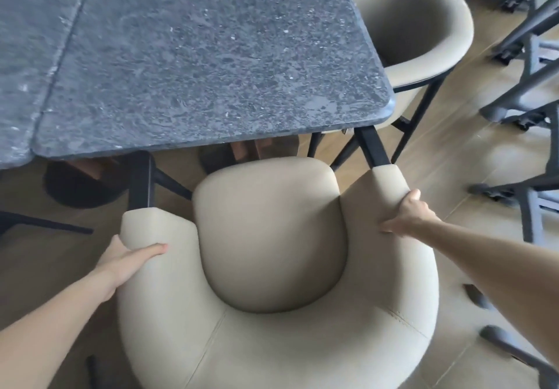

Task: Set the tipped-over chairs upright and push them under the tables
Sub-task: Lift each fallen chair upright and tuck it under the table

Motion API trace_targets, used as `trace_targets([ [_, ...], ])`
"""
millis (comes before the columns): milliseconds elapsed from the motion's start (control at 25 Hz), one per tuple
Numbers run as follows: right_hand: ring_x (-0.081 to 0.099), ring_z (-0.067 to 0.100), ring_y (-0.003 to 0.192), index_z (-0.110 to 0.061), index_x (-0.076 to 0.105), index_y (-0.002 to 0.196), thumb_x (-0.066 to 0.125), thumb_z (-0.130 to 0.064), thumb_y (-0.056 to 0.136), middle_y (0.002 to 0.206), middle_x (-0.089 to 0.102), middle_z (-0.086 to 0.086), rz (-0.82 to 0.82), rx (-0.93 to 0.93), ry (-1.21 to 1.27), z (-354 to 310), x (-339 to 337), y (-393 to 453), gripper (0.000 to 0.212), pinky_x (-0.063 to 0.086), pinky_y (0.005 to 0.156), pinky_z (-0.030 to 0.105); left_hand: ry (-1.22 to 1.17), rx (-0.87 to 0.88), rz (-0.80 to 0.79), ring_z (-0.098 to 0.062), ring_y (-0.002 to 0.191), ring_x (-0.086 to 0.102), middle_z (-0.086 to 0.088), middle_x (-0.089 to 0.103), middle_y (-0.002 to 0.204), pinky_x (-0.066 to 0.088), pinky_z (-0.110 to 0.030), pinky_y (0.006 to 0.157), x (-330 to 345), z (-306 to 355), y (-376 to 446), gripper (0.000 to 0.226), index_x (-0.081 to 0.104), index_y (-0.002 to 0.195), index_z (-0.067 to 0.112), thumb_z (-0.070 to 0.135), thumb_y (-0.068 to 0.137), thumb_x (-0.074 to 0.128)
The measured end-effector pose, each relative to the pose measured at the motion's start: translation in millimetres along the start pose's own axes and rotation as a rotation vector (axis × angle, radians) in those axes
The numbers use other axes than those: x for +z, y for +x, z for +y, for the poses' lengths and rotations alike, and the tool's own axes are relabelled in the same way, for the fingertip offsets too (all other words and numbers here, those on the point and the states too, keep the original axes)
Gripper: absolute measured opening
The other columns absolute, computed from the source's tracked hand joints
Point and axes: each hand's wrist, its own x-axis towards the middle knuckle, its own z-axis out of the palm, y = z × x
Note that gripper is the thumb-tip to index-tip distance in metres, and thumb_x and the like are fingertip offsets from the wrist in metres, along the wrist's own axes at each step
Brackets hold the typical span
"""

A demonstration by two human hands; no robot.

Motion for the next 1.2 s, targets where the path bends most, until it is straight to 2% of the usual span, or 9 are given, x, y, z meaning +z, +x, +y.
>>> trace_targets([
  [160,0.060,0.035,0.087,-0.010,0.028,0.104,0.086,-0.033,0.062,0.094,0.058,0.014,0.021,-0.024,-0.025,-18,1,6,0.076,0.055,0.074,0.043,-0.008,-0.035,0.014,-0.031,0.111,0.061,-0.006,0.061,0.124,0.049,-0.050,0.100,-2,-5,15,0.100,0.044,0.128,0.019,0.052,0.045,0.088],
  [320,0.059,0.037,0.087,-0.008,0.025,0.109,0.086,-0.035,0.067,0.098,0.055,0.017,-0.012,0.003,-0.042,-23,10,14,0.079,0.051,0.069,0.041,0.003,-0.032,0.003,-0.029,0.108,0.060,-0.005,0.061,0.121,0.049,-0.048,0.098,-5,-1,29,0.095,0.045,0.126,0.021,0.051,0.047,0.088],
  [440,0.056,0.036,0.082,-0.008,0.021,0.106,0.087,-0.036,0.068,0.085,0.048,0.013,-0.041,0.037,-0.034,-25,15,19,0.081,0.047,0.065,0.039,0.033,-0.026,0.014,-0.031,0.112,0.059,-0.006,0.060,0.124,0.048,-0.048,0.100,-7,9,42,0.084,0.045,0.128,0.020,0.044,0.062,0.091],
  [520,0.055,0.035,0.080,-0.008,0.022,0.105,0.087,-0.035,0.067,0.081,0.046,0.011,-0.036,0.061,-0.013,-27,14,27,0.080,0.044,0.063,0.038,0.049,-0.015,0.014,-0.032,0.112,0.059,-0.007,0.060,0.125,0.048,-0.049,0.101,-5,20,51,0.080,0.046,0.127,0.019,0.042,0.065,0.090],
  [680,0.051,0.030,0.071,-0.007,0.025,0.103,0.088,-0.031,0.066,0.078,0.044,0.010,-0.016,0.064,0.004,-37,5,42,0.077,0.041,0.060,0.036,0.069,0.001,0.011,-0.031,0.115,0.058,-0.007,0.060,0.127,0.048,-0.048,0.102,-1,36,62,0.094,0.046,0.128,0.017,0.051,0.052,0.089],
  [840,0.053,0.034,0.081,-0.006,0.028,0.101,0.088,-0.029,0.065,0.083,0.048,0.012,-0.001,0.057,-0.002,-52,-3,59,0.074,0.044,0.066,0.038,0.049,-0.005,0.021,-0.030,0.114,0.060,-0.006,0.062,0.125,0.048,-0.047,0.102,0,47,74,0.098,0.048,0.124,0.019,0.055,0.042,0.087],
  [960,0.053,0.034,0.084,-0.006,0.028,0.102,0.088,-0.029,0.065,0.094,0.051,0.016,-0.002,0.041,-0.015,-62,-6,63,0.073,0.045,0.069,0.038,0.048,-0.008,0.027,-0.029,0.111,0.061,-0.005,0.063,0.122,0.049,-0.047,0.100,1,51,83,0.095,0.049,0.121,0.019,0.054,0.041,0.088],
  [1200,0.056,0.035,0.084,-0.006,0.028,0.103,0.087,-0.030,0.065,0.090,0.053,0.015,0.009,0.057,-0.022,-74,-8,71,0.075,0.046,0.069,0.039,0.072,0.002,0.021,-0.030,0.116,0.059,-0.008,0.061,0.127,0.048,-0.047,0.102,1,65,110,0.097,0.047,0.128,0.015,0.051,0.049,0.091],
])
